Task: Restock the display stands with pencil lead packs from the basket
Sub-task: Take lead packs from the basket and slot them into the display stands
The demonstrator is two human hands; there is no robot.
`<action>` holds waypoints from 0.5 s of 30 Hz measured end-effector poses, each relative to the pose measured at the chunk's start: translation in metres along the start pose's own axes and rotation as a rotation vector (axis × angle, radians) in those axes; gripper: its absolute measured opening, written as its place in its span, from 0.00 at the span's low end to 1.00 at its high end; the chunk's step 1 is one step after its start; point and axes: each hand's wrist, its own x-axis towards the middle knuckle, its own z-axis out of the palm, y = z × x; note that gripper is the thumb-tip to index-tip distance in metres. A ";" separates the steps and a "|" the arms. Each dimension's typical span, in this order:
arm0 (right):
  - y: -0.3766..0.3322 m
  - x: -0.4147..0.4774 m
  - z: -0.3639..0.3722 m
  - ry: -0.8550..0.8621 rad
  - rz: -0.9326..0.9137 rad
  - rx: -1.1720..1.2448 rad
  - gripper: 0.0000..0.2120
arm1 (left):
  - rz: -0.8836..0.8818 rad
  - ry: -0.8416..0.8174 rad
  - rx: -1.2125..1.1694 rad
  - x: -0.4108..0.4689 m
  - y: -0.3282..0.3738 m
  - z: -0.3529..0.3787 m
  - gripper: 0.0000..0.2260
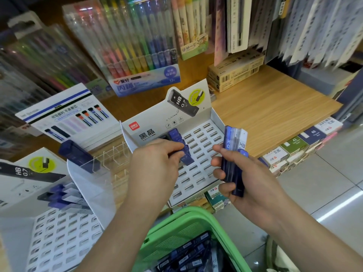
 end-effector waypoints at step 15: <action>0.003 -0.004 0.004 -0.191 0.093 -0.065 0.20 | -0.063 -0.127 -0.285 -0.016 0.030 0.000 0.09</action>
